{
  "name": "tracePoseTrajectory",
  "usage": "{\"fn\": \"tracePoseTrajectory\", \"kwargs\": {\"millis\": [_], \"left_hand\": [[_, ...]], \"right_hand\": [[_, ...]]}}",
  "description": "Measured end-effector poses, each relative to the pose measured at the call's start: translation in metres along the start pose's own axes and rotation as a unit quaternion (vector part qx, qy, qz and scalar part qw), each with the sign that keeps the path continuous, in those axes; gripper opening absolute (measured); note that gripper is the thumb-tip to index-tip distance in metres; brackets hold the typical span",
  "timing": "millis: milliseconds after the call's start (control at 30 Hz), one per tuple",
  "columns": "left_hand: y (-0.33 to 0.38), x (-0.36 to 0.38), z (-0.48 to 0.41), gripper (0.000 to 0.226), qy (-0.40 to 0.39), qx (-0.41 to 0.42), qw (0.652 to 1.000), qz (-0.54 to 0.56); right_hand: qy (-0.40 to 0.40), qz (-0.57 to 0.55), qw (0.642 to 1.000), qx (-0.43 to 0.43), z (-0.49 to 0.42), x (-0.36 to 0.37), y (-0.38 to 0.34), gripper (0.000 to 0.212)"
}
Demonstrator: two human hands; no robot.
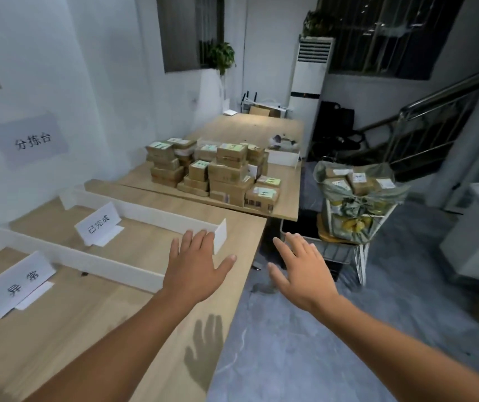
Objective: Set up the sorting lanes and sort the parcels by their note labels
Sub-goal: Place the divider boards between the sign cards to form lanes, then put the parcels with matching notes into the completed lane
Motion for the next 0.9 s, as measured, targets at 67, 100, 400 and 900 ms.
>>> {"fn": "tracePoseTrajectory", "kwargs": {"millis": [67, 100, 400, 900], "left_hand": [[-0.001, 0.016, -0.043, 0.08, 0.006, 0.01, 1.0, 0.008], [-0.003, 0.025, -0.066, 0.079, 0.014, 0.015, 1.0, 0.013], [-0.018, 0.059, -0.255, 0.08, 0.082, 0.001, 0.992, 0.096], [-0.029, 0.142, -0.486, 0.089, 0.093, -0.016, 0.992, 0.082]], "right_hand": [[-0.003, -0.009, 1.0, 0.01, -0.035, 0.01, 0.015, 0.078], [-0.003, -0.011, 1.0, 0.013, -0.055, 0.015, 0.022, 0.075], [-0.004, -0.036, 0.999, -0.012, -0.237, 0.011, 0.055, 0.066], [-0.043, -0.128, 0.981, -0.137, -0.521, 0.053, 0.136, 0.071]]}}
Point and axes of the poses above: each hand's wrist, its own z-axis away from the middle knuckle, its own x-axis out of the palm, y = z × x, the point moved 1 cm from there along -z, towards the middle knuckle, and after that the axes turned 13 degrees about x, right-handed, at the moved point
